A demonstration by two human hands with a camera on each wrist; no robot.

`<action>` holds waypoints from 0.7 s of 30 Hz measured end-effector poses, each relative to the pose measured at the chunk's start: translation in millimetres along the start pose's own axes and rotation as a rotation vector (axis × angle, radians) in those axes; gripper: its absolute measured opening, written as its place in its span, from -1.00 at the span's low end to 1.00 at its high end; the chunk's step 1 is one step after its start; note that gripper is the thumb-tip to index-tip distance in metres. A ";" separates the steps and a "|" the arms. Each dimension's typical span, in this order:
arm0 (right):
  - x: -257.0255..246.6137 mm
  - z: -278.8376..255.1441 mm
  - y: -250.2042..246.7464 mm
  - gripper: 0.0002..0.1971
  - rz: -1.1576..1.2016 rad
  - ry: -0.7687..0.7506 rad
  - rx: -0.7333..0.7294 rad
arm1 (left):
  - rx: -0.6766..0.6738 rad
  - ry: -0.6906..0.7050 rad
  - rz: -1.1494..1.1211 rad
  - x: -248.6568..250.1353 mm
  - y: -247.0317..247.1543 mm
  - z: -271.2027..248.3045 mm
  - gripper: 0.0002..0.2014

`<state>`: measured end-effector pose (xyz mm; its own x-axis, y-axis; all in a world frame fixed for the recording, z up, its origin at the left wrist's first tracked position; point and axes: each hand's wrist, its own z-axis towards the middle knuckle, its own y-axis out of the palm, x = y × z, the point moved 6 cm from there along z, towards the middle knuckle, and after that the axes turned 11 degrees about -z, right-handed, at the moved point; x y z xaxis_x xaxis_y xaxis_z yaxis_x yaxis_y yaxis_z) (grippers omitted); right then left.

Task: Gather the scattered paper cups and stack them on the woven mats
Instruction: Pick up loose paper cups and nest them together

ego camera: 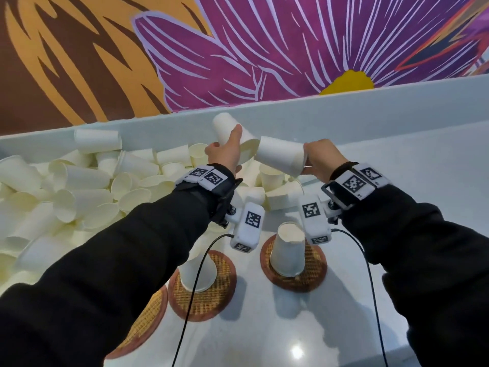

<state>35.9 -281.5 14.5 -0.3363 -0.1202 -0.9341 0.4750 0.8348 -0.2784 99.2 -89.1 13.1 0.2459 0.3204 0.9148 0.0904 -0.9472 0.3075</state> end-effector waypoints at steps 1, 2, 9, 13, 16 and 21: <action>-5.0 -5.0 10.0 -0.92 -0.007 -0.023 -0.060 | -0.008 0.026 -0.047 1.3 -1.1 -1.1 -0.28; -5.6 -5.4 19.8 -0.91 0.045 -0.013 -0.085 | -0.022 0.044 -0.096 2.4 -2.5 -2.1 -0.29; -11.8 -44.1 72.5 -0.70 0.283 0.044 -0.394 | -0.329 0.091 -0.056 9.4 -18.1 -17.8 -0.41; -20.1 -66.5 99.9 -0.60 0.381 0.043 -0.495 | -0.469 0.064 0.197 13.6 -35.3 -32.5 -0.20; -20.4 -83.9 120.5 -0.37 0.072 0.005 -0.669 | -0.514 0.092 0.384 34.5 -62.6 -38.6 -0.31; -6.2 -98.6 147.1 -0.57 -0.499 -0.115 -0.770 | -0.693 -0.021 0.858 24.0 -109.4 -54.0 -0.32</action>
<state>27.7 -105.0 1.4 -0.2544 -0.5802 -0.7738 -0.3888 0.7939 -0.4675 43.0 21.8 15.6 -0.0151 -0.4520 0.8919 -0.6776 -0.6513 -0.3415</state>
